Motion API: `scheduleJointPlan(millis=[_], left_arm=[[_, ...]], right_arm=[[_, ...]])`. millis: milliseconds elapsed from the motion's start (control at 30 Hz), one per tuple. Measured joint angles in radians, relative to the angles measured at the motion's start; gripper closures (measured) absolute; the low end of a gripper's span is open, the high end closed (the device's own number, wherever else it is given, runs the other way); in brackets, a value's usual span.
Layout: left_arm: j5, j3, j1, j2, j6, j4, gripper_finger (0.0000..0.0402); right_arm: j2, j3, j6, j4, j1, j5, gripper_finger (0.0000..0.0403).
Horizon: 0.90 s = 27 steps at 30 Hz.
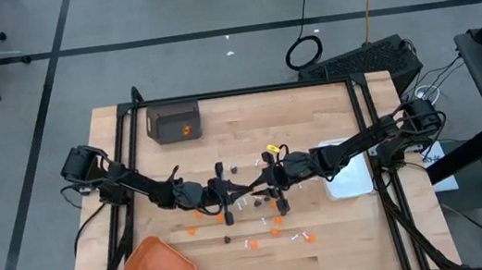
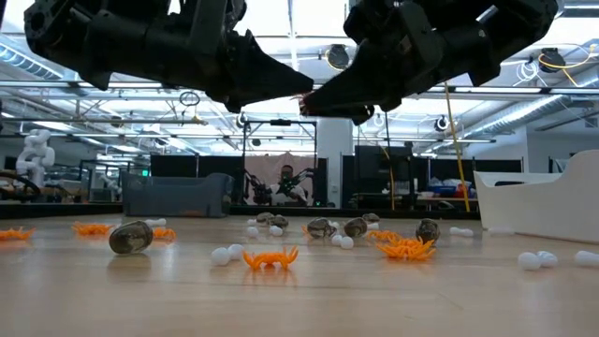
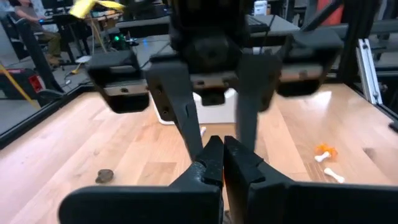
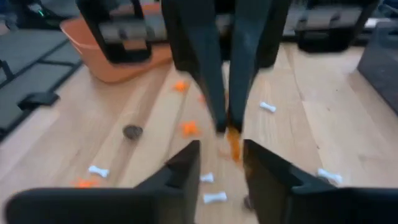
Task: Sort Halloween decoration
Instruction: Put the orange spider toy into the black bin
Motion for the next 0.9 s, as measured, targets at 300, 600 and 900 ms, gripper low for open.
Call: scheduleJointPlan(millis=[300,600,900], left_arm=[[-0.003,0.0,0.019,-0.008,-0.116,0.069,0.0402],[0.047,0.0,0.094,-0.008,-0.362,0.124,0.0402],[0.147,0.0,0.155,-0.008,-0.453,0.181,0.0402]], right_arm=[[0.0,0.0,0.015,-0.099,0.0,0.039,0.0191],[-0.001,-0.024,0.066,-0.066,0.008,0.068,0.0193],[-0.001,-0.129,0.038,0.091,0.04,0.069,0.0195]])
